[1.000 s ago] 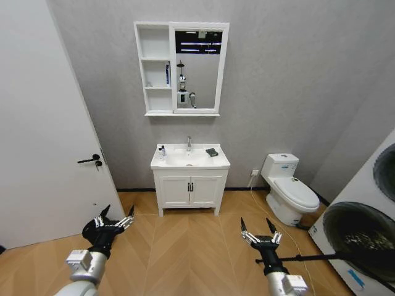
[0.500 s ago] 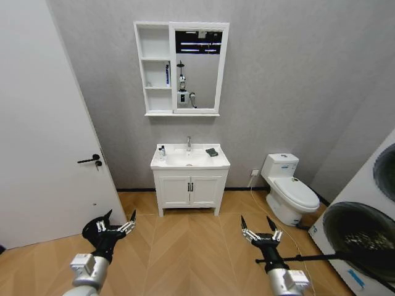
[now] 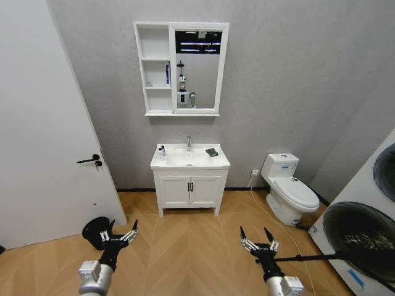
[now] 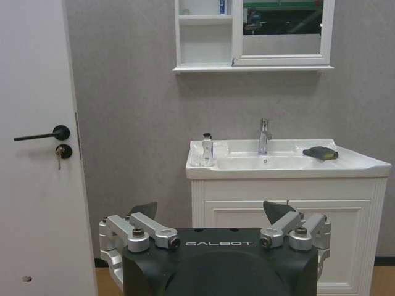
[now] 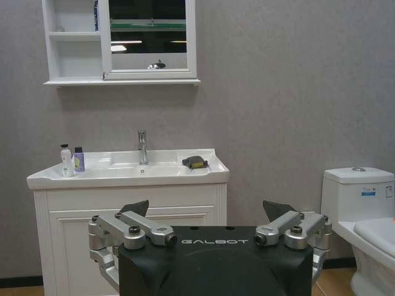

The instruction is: Move facial cleanser and shampoo from washbasin to cabinet, then wipe washbasin with towel.

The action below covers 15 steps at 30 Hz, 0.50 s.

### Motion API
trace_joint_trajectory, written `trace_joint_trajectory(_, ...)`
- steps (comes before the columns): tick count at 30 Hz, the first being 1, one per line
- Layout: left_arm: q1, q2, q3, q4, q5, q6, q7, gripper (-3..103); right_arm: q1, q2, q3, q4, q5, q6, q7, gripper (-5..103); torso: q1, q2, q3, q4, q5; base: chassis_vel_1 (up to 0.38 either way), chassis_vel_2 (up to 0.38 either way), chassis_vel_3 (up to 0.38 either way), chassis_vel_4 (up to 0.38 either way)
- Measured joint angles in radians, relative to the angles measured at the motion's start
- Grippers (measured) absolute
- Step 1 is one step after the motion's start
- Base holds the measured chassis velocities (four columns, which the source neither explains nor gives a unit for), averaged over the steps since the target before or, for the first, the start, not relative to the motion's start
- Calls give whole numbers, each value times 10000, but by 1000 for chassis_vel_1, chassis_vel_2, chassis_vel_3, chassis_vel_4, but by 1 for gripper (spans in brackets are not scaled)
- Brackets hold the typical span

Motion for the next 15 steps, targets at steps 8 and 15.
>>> trace_joint_trajectory(8, -15, 77, -23, -227, -12, 20, 0, 97, -125, -225, 96, 994, 468, -517, 105, 100, -2, 1, -1, -2, -3, -107, 104, 96, -103)
trace_joint_trajectory(15, -52, 103, -39, -335, -13, 60, -1, 97, 322, -352, 143, 1120, 559, -787, 205, 100, 5, -1, 1, 1, 2, -200, 207, 190, -203)
